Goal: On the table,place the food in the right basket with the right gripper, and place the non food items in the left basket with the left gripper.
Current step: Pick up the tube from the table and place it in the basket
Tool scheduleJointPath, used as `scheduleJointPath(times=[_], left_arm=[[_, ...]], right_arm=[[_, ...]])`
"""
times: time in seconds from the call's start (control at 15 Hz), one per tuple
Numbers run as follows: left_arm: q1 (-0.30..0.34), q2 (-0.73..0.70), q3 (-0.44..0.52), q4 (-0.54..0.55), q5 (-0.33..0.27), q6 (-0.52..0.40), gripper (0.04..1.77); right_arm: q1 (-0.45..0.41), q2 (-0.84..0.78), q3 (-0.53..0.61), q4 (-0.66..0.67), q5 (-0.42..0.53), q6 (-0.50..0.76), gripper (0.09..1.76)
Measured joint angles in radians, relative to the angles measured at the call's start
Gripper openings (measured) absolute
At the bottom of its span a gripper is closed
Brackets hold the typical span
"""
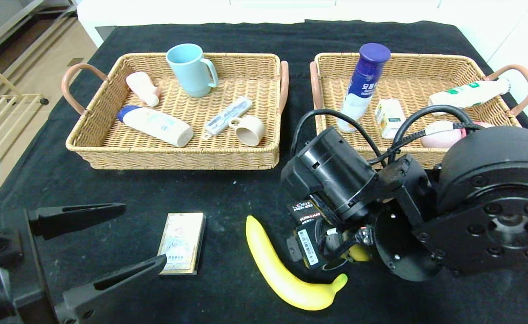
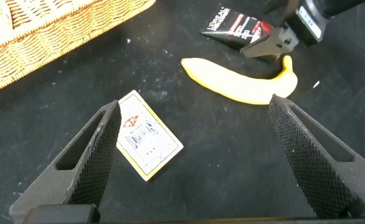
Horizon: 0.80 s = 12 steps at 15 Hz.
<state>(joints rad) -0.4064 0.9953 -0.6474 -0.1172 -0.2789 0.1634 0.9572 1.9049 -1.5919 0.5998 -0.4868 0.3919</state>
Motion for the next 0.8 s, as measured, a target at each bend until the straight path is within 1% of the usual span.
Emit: scheduleJointPath(times=[0.53,0.8], left_arm=[[0.000,-0.001,0.000,0.000,0.000,0.000,1.72],[0.000,-0.001,0.000,0.000,0.000,0.000,1.72]], right_arm=[[-0.007,0.032,0.000,0.000,-0.001,0.003,1.71],[-0.007,0.046,0.000,0.000,-0.017,0.016,1.71]])
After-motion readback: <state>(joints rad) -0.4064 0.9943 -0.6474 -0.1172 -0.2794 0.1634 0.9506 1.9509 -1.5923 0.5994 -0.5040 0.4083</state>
